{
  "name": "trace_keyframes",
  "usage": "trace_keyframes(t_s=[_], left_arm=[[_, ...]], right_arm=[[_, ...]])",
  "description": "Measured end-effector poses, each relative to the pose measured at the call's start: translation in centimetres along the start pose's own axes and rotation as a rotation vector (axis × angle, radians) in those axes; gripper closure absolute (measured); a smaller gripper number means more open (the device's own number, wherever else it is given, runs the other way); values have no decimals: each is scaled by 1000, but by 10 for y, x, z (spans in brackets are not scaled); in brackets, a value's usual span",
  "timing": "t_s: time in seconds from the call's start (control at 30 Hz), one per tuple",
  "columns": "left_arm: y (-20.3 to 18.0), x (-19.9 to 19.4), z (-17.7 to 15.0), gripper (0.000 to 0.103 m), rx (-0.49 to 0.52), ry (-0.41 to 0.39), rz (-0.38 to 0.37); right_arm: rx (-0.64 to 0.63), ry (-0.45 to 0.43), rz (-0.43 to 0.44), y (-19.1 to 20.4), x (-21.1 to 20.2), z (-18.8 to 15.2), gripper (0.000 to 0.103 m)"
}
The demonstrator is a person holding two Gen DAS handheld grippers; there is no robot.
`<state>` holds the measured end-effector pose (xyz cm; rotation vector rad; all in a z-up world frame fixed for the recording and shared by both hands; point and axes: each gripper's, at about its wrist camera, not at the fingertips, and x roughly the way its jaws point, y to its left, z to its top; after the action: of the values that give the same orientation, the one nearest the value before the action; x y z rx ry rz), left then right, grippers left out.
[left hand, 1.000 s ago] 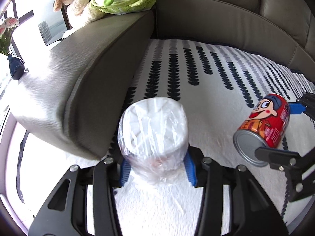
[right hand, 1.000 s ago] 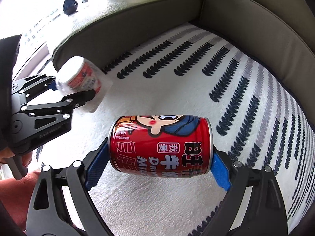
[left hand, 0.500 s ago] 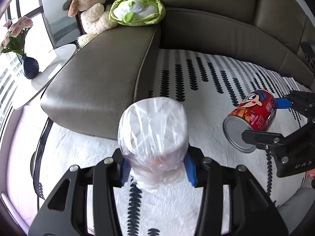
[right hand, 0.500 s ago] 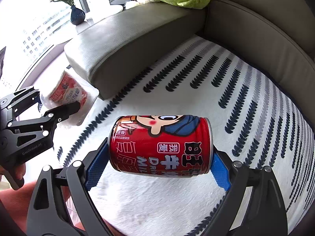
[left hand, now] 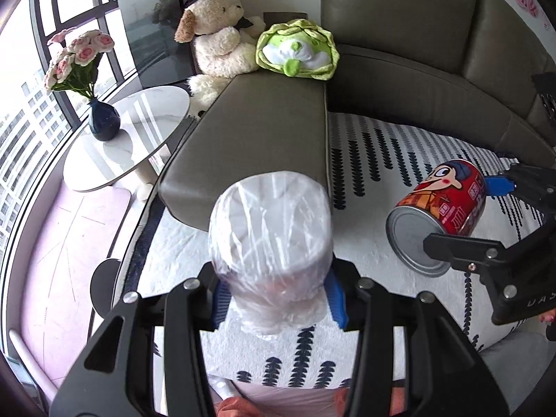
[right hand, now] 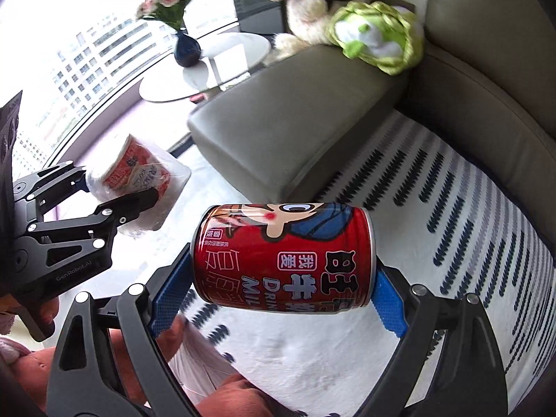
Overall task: Collect trash
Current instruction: 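Carry the red can and wrapped cup with both tools to the grey bin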
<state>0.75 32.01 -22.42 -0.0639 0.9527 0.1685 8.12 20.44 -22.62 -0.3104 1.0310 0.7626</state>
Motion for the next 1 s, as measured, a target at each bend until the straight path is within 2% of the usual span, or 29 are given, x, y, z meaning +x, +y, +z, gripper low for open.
trace_keyframes(t_s=[0.2,0.5,0.8,1.0], left_arm=[[60,-34,6,58,-72,-12,42],[183,-58,-5,58,-221,-23,177],[311,-55,-47,57,-364,0,329],[387,-31,-84,57,-433,23,394]], right_arm=[[-78,-8,45,61,-4,45,16],[-220,-16,111,159,25,113,16],[-369,16,217,270,95,156,16],[-438,31,277,347,161,174,16]])
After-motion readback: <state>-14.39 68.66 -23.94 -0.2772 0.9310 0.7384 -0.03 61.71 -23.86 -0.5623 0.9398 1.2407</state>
